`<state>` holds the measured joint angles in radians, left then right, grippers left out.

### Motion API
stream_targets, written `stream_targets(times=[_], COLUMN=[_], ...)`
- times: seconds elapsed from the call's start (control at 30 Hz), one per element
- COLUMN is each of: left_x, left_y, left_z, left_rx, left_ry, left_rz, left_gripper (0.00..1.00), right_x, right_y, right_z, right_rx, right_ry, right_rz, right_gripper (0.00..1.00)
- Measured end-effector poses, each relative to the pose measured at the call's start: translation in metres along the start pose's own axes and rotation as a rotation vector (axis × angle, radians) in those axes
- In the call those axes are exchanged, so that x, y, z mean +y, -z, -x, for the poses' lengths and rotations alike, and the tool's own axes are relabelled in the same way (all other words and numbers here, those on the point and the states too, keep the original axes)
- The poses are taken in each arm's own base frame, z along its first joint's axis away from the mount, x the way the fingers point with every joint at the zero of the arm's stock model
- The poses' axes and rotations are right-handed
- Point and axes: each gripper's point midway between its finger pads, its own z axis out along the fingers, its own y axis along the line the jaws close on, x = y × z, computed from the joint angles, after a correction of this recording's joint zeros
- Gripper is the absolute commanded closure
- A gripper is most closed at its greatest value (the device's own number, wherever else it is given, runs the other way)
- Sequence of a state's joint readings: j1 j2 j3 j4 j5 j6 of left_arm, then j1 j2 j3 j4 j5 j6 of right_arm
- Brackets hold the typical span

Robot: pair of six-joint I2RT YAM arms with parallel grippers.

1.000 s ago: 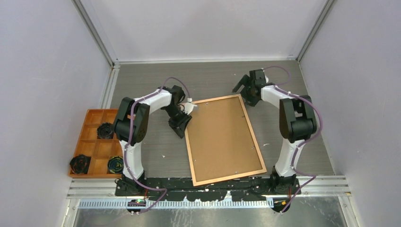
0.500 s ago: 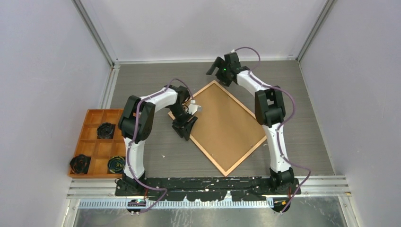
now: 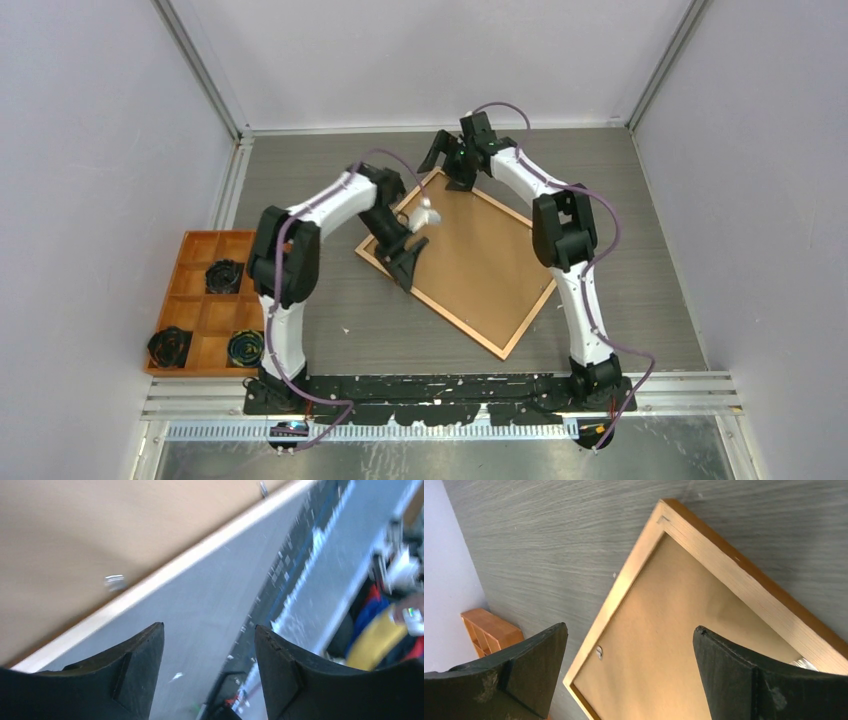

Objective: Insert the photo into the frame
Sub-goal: Adjust the photo frame at the center of the board.

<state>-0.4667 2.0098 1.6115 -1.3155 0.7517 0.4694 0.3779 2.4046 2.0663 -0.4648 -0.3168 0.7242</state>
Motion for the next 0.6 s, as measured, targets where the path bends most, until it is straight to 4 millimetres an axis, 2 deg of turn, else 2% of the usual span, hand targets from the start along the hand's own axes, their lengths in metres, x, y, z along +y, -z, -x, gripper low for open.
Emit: stream_targets(times=[0.07, 0.13, 0.2, 0.27, 0.33, 0.43, 0.47, 0.57, 0.6], left_x=[0.022, 0.059, 0.099, 0.136, 0.166, 0.197, 0.206, 0.216, 0.210], left_y=[0.046, 0.104, 0.153, 0.180, 0.177, 0.138, 0.118, 0.082, 0.074], left_z=[0.024, 0.048, 0.062, 0.069, 0.074, 0.074, 0.071, 0.059, 0.058], left_rx=[-0.155, -0.331, -0.457, -0.517, -0.522, -0.461, -0.426, -0.356, -0.347], left_ry=[0.006, 0.036, 0.084, 0.130, 0.174, 0.246, 0.275, 0.333, 0.350], left_rz=[0.083, 0.207, 0.318, 0.385, 0.397, 0.347, 0.320, 0.266, 0.230], left_gripper=[0.43, 0.49, 0.53, 0.58, 0.63, 0.69, 0.71, 0.78, 0.79], right_x=[-0.005, -0.006, -0.002, -0.002, -0.001, -0.003, -0.005, -0.011, -0.016], right_y=[0.015, 0.031, 0.045, 0.062, 0.077, 0.101, 0.110, 0.126, 0.130], right_z=[0.002, 0.012, 0.020, 0.027, 0.029, 0.015, 0.007, -0.013, -0.022], right_rx=[-0.008, -0.037, -0.067, -0.101, -0.128, -0.140, -0.137, -0.127, -0.117], right_ry=[0.004, 0.005, 0.010, 0.008, 0.007, -0.006, -0.011, -0.030, -0.038], right_rz=[-0.019, -0.026, -0.022, -0.024, -0.024, -0.022, -0.023, -0.020, -0.021], right_gripper=[0.00, 0.00, 0.00, 0.00, 0.00, 0.00, 0.00, 0.00, 0.00])
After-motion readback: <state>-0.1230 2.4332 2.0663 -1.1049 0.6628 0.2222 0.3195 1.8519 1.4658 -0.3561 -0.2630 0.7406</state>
